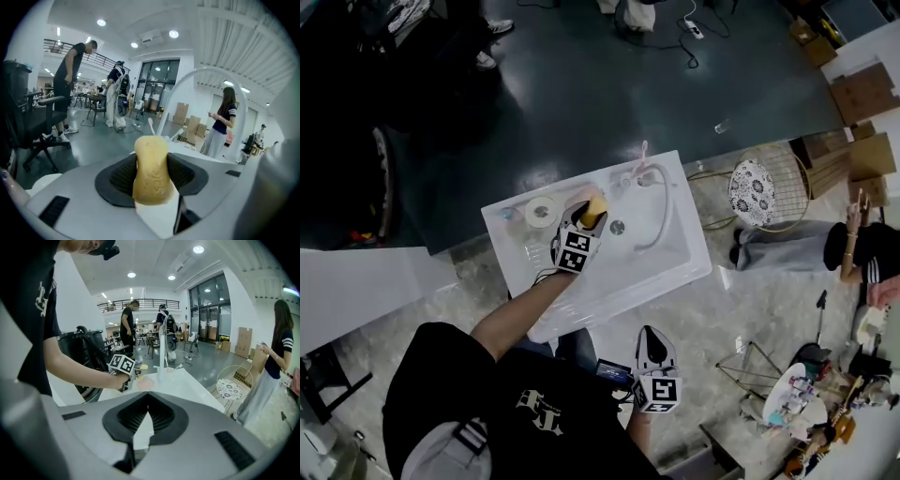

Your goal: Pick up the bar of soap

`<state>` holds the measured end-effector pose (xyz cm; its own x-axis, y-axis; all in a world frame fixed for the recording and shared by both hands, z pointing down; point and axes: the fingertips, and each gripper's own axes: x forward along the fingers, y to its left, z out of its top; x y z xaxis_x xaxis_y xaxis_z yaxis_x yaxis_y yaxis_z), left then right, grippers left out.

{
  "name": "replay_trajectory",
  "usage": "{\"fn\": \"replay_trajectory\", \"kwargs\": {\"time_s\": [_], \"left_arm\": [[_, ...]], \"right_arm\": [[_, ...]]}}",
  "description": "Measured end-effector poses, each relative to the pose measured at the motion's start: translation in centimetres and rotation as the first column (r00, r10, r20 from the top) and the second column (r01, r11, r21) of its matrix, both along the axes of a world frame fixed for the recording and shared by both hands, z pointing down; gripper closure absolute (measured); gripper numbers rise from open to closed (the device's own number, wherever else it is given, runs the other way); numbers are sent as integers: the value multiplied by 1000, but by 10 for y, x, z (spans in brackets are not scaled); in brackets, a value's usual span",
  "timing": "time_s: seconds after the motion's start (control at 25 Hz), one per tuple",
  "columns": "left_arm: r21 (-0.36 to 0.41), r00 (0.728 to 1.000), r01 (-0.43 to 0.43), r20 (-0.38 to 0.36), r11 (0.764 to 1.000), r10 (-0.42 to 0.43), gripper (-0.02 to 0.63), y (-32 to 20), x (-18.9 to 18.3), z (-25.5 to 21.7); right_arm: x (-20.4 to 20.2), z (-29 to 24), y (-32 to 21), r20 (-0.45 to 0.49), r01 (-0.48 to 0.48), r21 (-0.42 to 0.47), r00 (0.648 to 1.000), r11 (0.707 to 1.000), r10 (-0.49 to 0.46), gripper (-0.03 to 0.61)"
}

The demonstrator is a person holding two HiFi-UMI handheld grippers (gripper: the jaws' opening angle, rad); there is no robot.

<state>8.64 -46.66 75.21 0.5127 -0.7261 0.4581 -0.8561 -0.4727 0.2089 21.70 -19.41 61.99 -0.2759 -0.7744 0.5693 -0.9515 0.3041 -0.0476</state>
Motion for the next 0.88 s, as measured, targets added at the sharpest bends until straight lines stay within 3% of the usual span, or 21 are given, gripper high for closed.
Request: {"fn": "replay_trajectory", "kwargs": {"time_s": [0.2,0.36,0.64,0.88], "left_arm": [[77,987,-62,-142,995,72,416,59,-19,-67],[153,967,-82,-226,985,116,416,109,-60,-121],[239,959,-115,-228,964,171,416,169,-150,-176],[295,946,-141,-240,945,216,416,202,-190,-207]], "right_arm": [[-13,-14,-2,42,-23,55,999,998,20,571],[-21,-32,-4,94,-60,129,994,990,48,571],[-37,-58,0,77,-73,232,995,970,57,571],[-74,-82,12,126,-70,282,991,957,35,571]]}}
